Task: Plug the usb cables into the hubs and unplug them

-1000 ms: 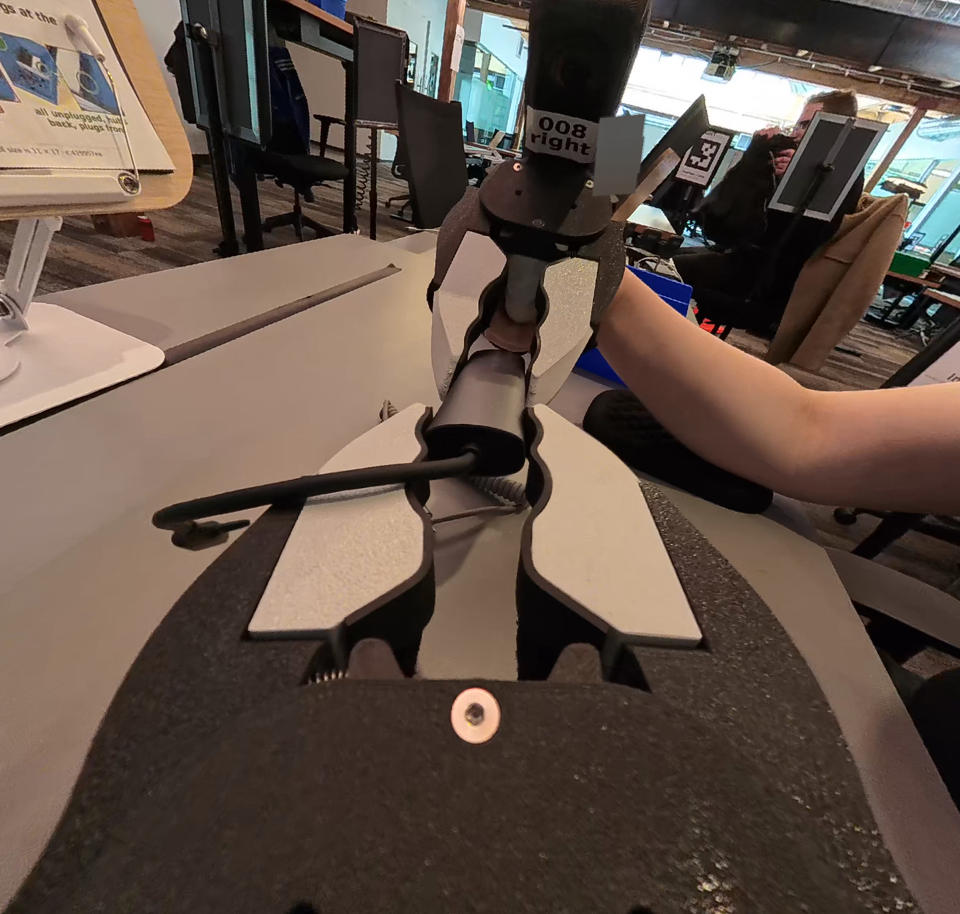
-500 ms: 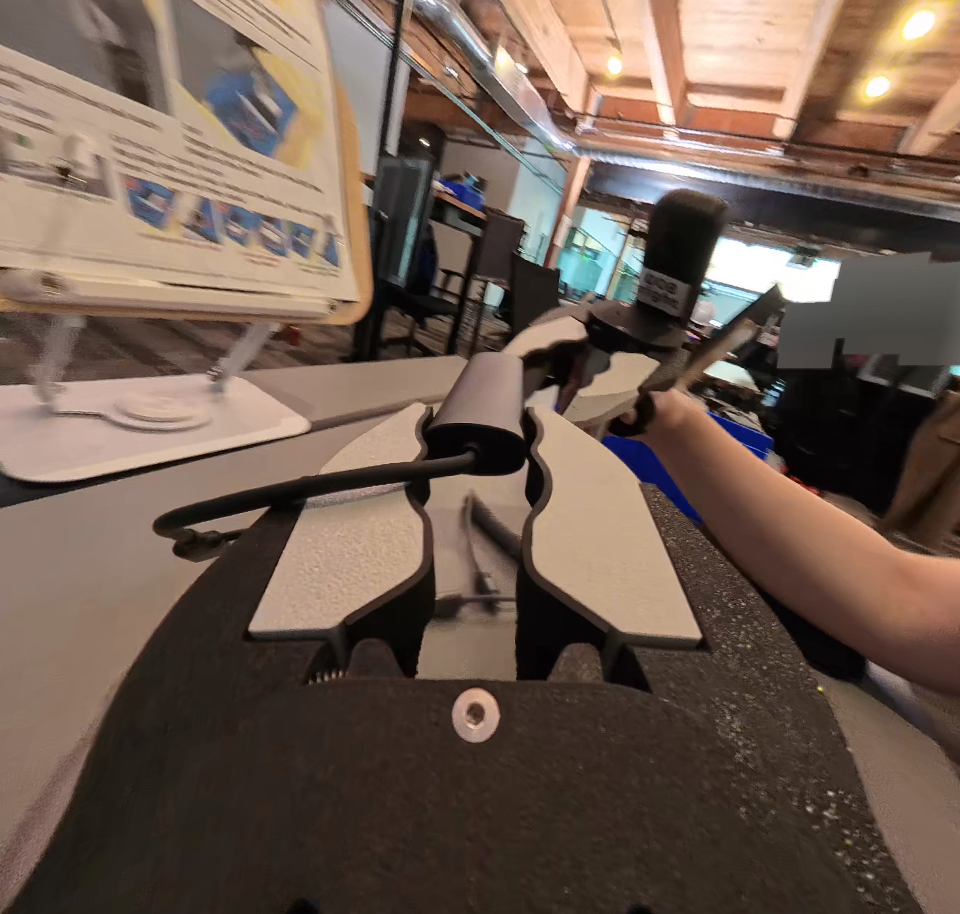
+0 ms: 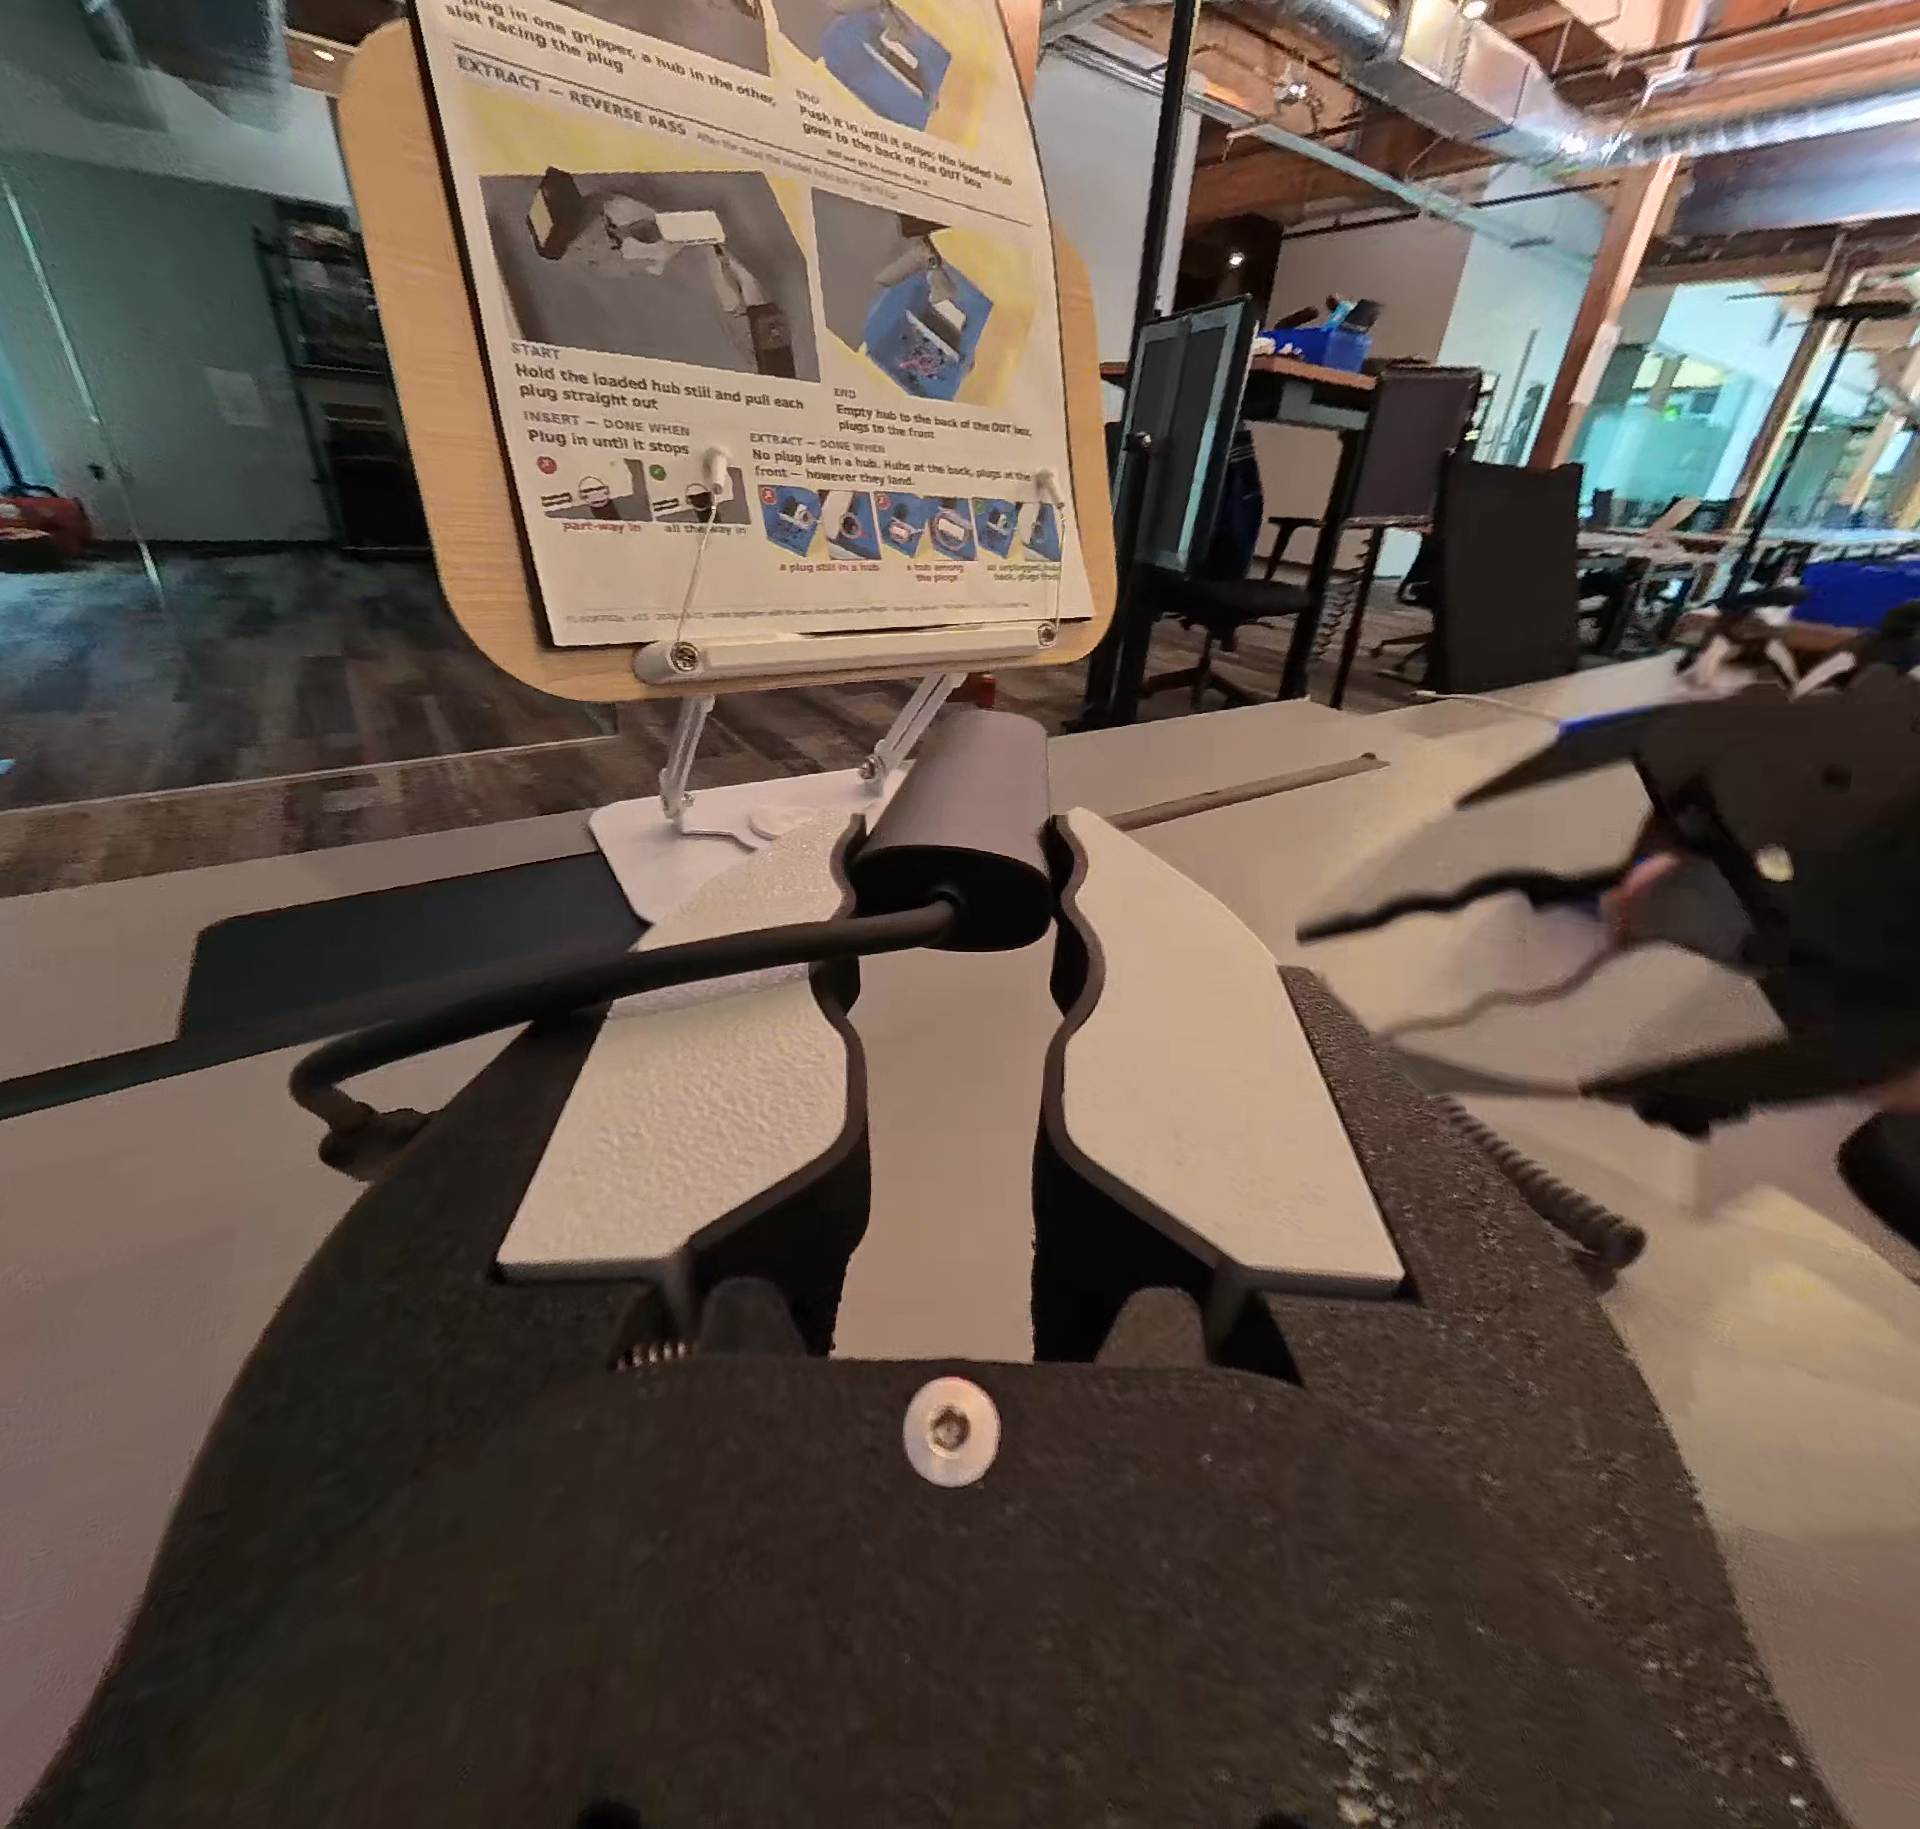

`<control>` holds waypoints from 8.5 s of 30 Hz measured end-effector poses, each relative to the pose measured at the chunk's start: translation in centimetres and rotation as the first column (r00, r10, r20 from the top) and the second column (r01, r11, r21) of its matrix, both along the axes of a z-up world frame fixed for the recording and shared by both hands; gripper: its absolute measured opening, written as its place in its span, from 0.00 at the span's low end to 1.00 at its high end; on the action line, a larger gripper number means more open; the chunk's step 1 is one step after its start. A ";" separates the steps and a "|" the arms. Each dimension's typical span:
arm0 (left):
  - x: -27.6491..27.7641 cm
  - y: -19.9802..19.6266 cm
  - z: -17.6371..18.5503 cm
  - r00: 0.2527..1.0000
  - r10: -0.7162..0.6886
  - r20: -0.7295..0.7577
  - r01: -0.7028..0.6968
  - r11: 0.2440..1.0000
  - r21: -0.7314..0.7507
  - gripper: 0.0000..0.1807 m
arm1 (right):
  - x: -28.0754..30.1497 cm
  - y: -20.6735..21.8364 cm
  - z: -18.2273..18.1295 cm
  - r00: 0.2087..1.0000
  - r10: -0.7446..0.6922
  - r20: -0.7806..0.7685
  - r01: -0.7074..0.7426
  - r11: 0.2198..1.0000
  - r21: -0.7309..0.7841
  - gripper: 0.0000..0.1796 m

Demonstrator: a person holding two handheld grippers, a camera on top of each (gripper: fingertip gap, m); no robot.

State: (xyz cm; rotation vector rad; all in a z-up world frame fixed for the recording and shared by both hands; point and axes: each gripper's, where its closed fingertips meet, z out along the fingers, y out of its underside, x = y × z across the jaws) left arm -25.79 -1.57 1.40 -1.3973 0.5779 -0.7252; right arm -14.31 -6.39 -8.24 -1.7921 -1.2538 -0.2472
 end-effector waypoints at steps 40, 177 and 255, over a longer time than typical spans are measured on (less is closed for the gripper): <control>0.5 -0.2 -0.5 0.996 -0.078 0.049 0.082 0.993 -0.080 0.18 | -1.3 -6.3 -5.8 0.722 -0.440 -0.534 -0.332 0.457 -0.825 0.02; 5.3 -6.6 -1.0 0.695 -0.628 0.350 0.718 0.619 -0.317 0.18 | -3.6 -0.5 8.8 0.877 0.214 0.431 -0.424 0.766 0.482 0.10; 1.8 -2.4 -0.8 0.800 -0.458 0.388 0.583 0.747 -0.320 0.18 | -0.3 -1.9 -6.9 0.917 -0.131 -0.378 -0.088 0.855 -0.511 0.07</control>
